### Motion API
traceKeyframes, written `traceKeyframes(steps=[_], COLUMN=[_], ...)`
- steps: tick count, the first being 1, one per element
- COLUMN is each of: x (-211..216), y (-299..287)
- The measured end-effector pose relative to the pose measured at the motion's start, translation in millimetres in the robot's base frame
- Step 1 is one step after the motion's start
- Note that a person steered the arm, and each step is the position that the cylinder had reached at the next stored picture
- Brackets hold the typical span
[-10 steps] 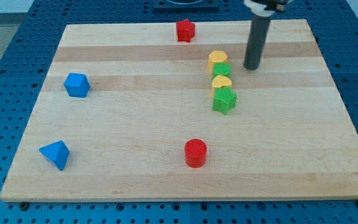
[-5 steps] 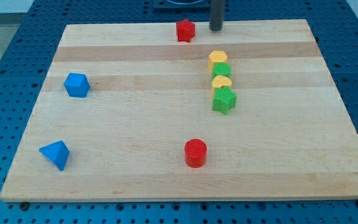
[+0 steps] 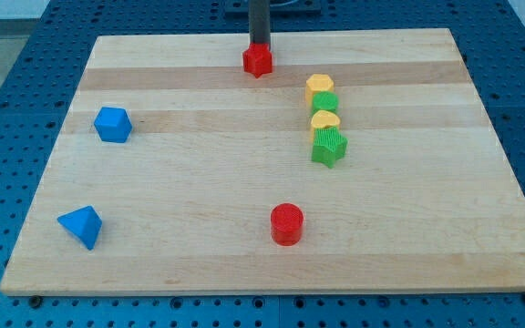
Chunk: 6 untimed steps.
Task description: Slide the red star down and left
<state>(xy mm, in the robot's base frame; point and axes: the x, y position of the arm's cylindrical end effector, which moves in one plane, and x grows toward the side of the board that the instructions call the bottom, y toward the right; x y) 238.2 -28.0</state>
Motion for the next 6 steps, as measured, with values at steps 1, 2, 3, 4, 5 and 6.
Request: traceKeyframes(steps=[1, 2, 3, 4, 5, 6], x=[23, 34, 30, 27, 27, 32], y=[-12, -16, -15, -1, 17, 23])
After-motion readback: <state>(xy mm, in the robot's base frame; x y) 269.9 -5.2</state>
